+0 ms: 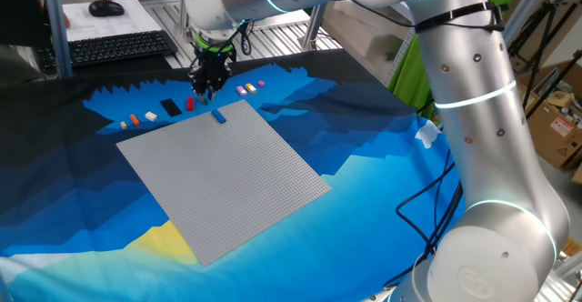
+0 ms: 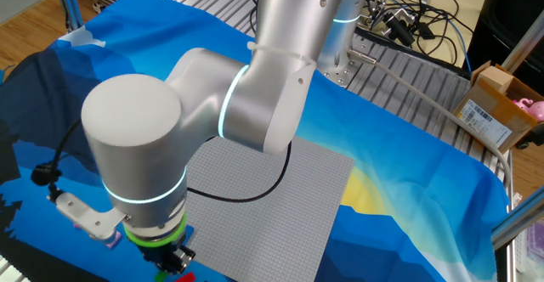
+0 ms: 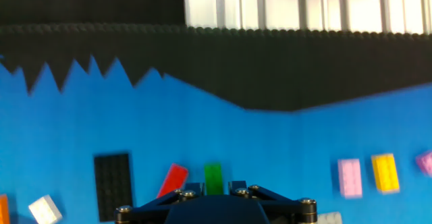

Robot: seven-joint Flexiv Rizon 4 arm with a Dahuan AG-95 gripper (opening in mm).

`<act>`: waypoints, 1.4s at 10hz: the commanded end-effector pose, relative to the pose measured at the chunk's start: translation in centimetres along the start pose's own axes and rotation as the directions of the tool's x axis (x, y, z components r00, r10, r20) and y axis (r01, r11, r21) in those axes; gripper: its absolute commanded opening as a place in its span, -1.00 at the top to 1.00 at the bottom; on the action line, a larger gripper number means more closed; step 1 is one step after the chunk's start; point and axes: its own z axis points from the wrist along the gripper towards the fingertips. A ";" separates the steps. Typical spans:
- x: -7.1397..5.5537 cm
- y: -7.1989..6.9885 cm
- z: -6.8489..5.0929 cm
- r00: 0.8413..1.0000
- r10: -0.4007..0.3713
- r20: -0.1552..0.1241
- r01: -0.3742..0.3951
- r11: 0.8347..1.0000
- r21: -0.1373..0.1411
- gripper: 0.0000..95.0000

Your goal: Stack small Lego blocks randomly, one at a time

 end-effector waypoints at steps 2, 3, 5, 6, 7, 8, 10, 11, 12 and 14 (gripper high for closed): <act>-0.1 0.0 0.0 1.000 -0.003 -0.001 0.003 1.000 -0.009 1.00; 0.0 0.1 0.0 1.000 -0.001 -0.002 0.001 1.000 -0.012 1.00; 0.0 0.1 0.0 1.000 -0.007 -0.001 0.007 1.000 -0.010 1.00; 0.2 0.1 -1.0 1.000 -0.015 -0.012 0.015 1.000 0.002 1.00; 0.6 0.1 -2.1 0.999 -0.013 -0.043 0.013 1.000 -0.001 1.00; 1.9 0.0 -3.2 0.998 -0.007 -0.064 0.007 1.000 0.003 1.00; 4.5 -0.2 -4.0 0.997 -0.014 -0.072 0.014 1.000 0.007 1.00; 5.9 -0.3 -4.3 0.996 -0.022 -0.083 0.023 1.000 0.005 1.00; 6.5 -0.4 -4.4 0.996 -0.025 -0.087 0.026 1.000 0.005 1.00; 9.1 -0.4 -4.3 0.996 -0.020 -0.090 0.020 1.000 0.004 1.00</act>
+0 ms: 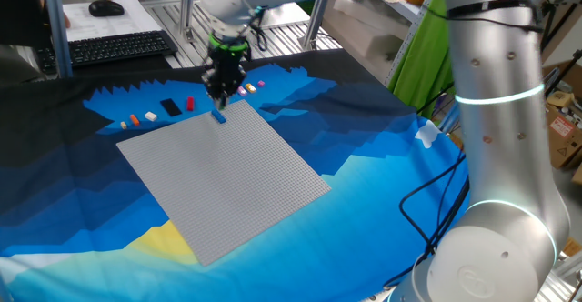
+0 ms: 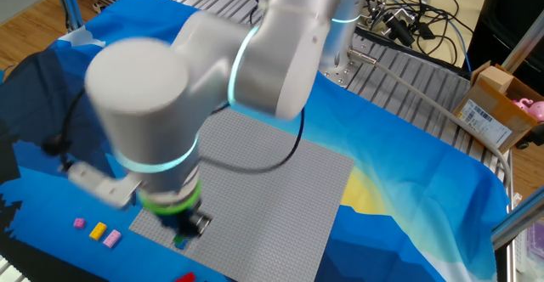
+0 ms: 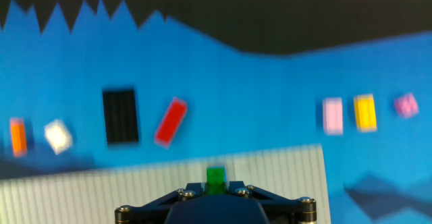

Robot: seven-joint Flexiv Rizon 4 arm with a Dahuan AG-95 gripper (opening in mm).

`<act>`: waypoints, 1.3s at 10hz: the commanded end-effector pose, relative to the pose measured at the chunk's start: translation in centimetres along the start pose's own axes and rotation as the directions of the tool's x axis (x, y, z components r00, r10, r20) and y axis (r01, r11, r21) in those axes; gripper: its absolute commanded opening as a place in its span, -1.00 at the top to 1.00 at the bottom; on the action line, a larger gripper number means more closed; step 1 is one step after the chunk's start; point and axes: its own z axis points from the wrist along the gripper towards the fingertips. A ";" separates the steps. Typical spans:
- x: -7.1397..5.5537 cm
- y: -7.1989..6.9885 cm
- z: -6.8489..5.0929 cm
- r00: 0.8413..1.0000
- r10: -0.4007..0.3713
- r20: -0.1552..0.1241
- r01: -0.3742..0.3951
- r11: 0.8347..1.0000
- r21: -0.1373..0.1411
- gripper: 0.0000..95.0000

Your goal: Stack small Lego blocks randomly, one at a time

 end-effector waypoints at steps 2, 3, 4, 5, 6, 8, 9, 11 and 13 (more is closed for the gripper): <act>1.5 0.1 0.3 1.000 0.007 -0.004 -0.007 1.000 -0.001 1.00; 1.7 0.0 0.5 1.000 0.007 -0.003 -0.007 1.000 -0.001 1.00; 1.7 0.0 0.6 1.000 0.006 -0.003 -0.006 1.000 -0.002 1.00; 1.9 0.0 0.8 1.000 0.003 -0.003 -0.003 1.000 -0.002 1.00; 2.3 -0.1 1.2 1.000 0.003 0.006 -0.003 1.000 -0.002 1.00; 2.4 -0.2 1.7 1.000 0.002 0.011 -0.002 1.000 -0.003 1.00; 2.4 -0.2 1.9 1.000 0.001 0.012 -0.001 1.000 -0.004 1.00; 2.5 -0.2 2.1 1.000 -0.005 0.013 0.005 1.000 -0.003 1.00; 2.4 -0.2 2.6 1.000 -0.010 0.016 0.010 1.000 -0.004 1.00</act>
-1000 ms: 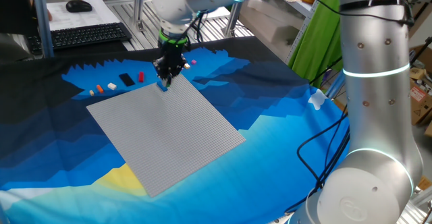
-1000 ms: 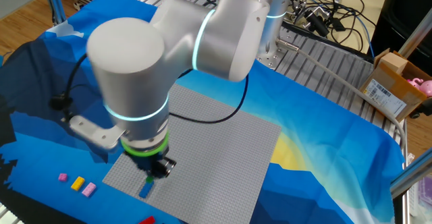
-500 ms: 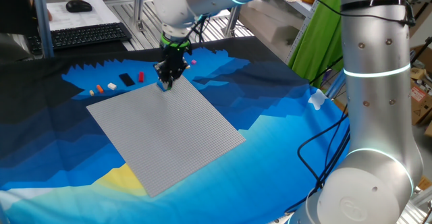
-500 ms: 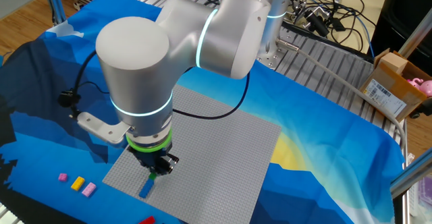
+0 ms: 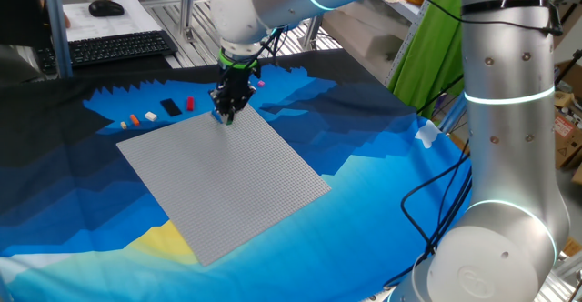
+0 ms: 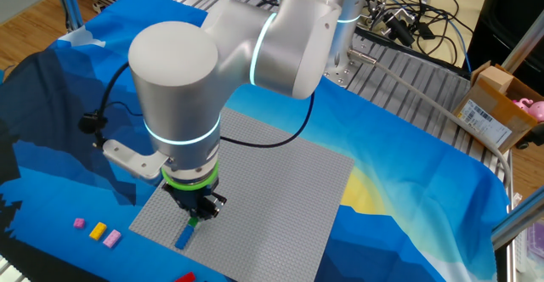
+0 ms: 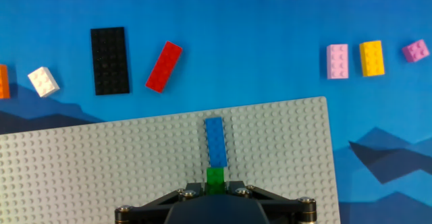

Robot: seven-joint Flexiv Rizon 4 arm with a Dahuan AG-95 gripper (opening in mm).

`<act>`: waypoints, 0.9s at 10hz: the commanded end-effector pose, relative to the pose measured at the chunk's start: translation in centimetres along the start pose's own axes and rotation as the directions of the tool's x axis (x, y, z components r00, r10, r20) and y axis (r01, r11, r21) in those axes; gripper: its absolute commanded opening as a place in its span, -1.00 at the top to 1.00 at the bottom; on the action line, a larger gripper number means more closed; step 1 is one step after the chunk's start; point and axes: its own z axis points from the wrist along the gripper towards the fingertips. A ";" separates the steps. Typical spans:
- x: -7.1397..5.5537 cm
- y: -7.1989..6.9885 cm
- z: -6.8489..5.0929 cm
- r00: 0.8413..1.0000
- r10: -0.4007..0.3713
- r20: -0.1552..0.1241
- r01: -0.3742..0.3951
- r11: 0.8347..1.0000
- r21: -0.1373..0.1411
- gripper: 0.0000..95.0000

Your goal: Stack small Lego blocks randomly, one at a time

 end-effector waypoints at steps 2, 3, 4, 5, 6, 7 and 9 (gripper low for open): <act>0.3 0.0 0.2 1.000 -0.002 0.004 0.002 1.000 -0.001 1.00; 0.3 0.0 0.2 1.000 0.002 0.003 -0.002 1.000 -0.001 1.00; 0.3 0.1 0.2 1.000 0.004 0.004 -0.004 1.000 -0.002 1.00; 0.4 0.1 0.2 1.000 0.003 0.003 -0.003 1.000 -0.001 1.00; 0.5 0.0 0.2 1.000 0.003 0.003 -0.003 1.000 -0.001 1.00; 0.6 0.0 0.2 1.000 0.001 0.003 -0.001 1.000 0.000 1.00; 0.6 0.0 0.6 1.000 -0.003 0.004 0.003 1.000 -0.001 1.00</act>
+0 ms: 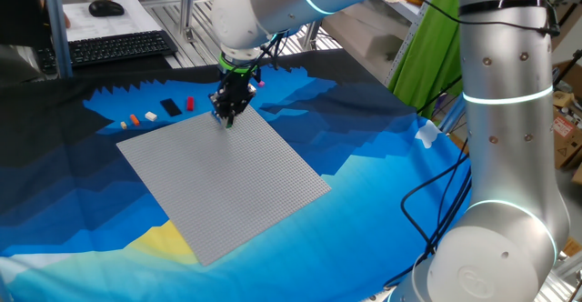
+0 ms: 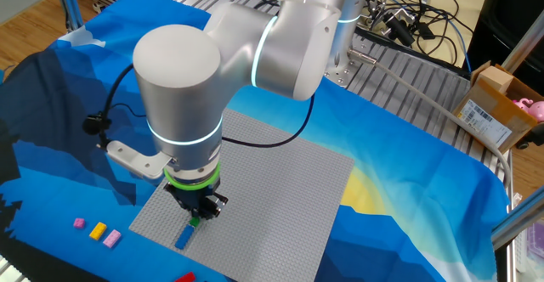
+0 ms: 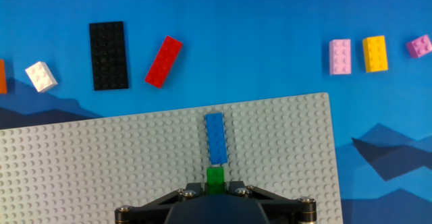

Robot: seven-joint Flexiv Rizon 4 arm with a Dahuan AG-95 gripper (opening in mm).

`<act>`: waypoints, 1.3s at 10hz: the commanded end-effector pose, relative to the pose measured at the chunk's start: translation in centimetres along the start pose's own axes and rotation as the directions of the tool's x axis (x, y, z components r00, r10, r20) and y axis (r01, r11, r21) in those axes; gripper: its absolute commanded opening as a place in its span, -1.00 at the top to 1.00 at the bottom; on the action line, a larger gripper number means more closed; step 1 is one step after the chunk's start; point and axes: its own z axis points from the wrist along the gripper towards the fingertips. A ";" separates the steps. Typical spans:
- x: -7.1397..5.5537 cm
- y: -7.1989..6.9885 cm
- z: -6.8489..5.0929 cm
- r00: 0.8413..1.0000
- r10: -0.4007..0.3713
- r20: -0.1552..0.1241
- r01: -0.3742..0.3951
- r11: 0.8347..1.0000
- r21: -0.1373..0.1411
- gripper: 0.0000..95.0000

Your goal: Stack small Lego blocks randomly, one at a time

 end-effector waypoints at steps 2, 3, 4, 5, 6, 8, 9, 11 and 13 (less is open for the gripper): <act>0.0 0.0 0.4 1.000 -0.019 0.002 0.019 1.000 0.002 1.00; 0.0 0.0 0.6 1.000 -0.027 0.000 0.027 1.000 0.002 1.00; 0.0 -0.1 0.7 1.000 -0.027 0.001 0.027 1.000 0.003 1.00; 0.0 -0.1 0.7 1.000 -0.025 0.002 0.025 1.000 0.003 1.00; 0.0 -0.2 0.8 1.000 -0.027 0.002 0.027 1.000 0.003 1.00; 0.2 -0.2 0.8 1.000 -0.026 0.003 0.026 1.000 0.002 1.00; 0.2 -0.3 0.7 1.000 -0.028 0.002 0.028 1.000 0.003 1.00; 0.3 -0.3 0.8 1.000 -0.028 0.003 0.028 1.000 0.003 1.00; 0.2 -0.4 0.9 1.000 -0.028 0.004 0.028 1.000 0.003 1.00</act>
